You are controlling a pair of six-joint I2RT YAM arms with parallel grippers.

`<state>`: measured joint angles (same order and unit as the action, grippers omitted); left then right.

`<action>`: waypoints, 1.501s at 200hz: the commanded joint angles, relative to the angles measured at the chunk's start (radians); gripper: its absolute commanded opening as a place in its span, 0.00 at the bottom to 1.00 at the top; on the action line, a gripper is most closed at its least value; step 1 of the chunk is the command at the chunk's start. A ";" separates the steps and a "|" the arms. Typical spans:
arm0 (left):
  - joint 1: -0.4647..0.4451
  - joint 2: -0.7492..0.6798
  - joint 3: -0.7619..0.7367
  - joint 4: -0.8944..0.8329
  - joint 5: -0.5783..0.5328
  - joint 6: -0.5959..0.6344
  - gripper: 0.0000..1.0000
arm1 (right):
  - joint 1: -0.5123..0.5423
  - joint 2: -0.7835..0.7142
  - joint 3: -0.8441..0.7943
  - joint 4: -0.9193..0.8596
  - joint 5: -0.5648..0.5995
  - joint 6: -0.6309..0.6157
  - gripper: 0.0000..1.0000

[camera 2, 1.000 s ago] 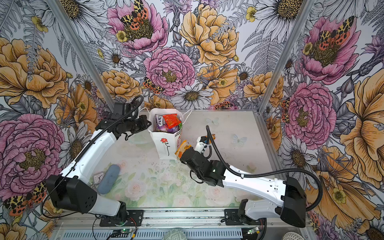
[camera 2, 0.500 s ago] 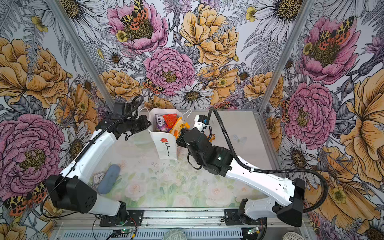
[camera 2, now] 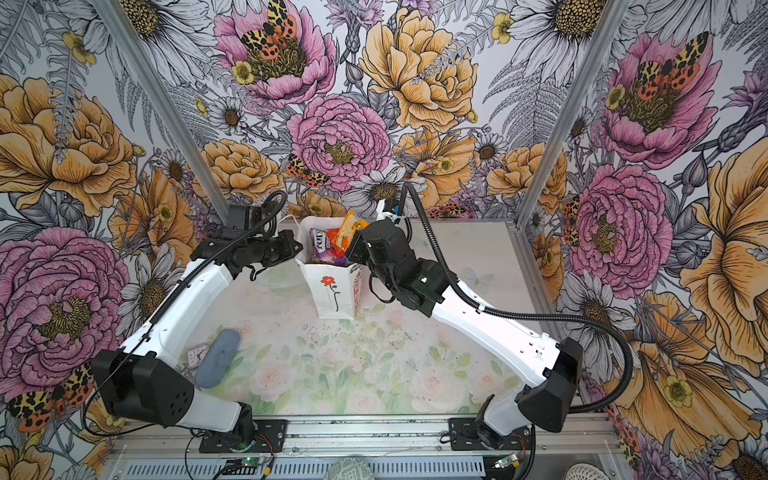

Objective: Place the snacks into the paper bag
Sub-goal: 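Lift the yellow-orange packet with the right gripper and carry it over the bag, then lower the packet into the paper bag and open the right gripper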

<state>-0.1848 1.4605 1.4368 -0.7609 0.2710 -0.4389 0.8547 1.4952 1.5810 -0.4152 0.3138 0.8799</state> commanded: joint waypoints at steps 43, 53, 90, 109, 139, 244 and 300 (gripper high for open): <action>0.011 -0.049 0.004 0.036 0.020 0.017 0.03 | -0.088 0.185 0.217 -0.103 -0.156 -0.088 0.00; 0.014 -0.049 0.004 0.037 0.021 0.017 0.04 | -0.093 0.216 0.252 -0.129 -0.162 -0.093 0.00; 0.015 -0.049 0.003 0.036 0.024 0.016 0.03 | -0.109 0.305 0.311 -0.152 -0.196 -0.083 0.00; 0.015 -0.049 0.004 0.037 0.026 0.015 0.04 | -0.117 0.353 0.345 -0.157 -0.246 -0.070 0.00; 0.017 -0.048 0.003 0.037 0.030 0.012 0.03 | -0.118 0.439 0.434 -0.212 -0.298 -0.067 0.00; 0.016 -0.052 0.004 0.039 0.034 0.011 0.03 | -0.118 0.582 0.561 -0.397 -0.266 -0.092 0.00; 0.011 -0.052 0.004 0.039 0.028 0.014 0.03 | -0.117 0.599 0.596 -0.438 -0.233 -0.102 0.00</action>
<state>-0.1783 1.4601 1.4368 -0.7662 0.2760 -0.4389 0.7380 2.0819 2.1487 -0.8051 0.0452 0.7948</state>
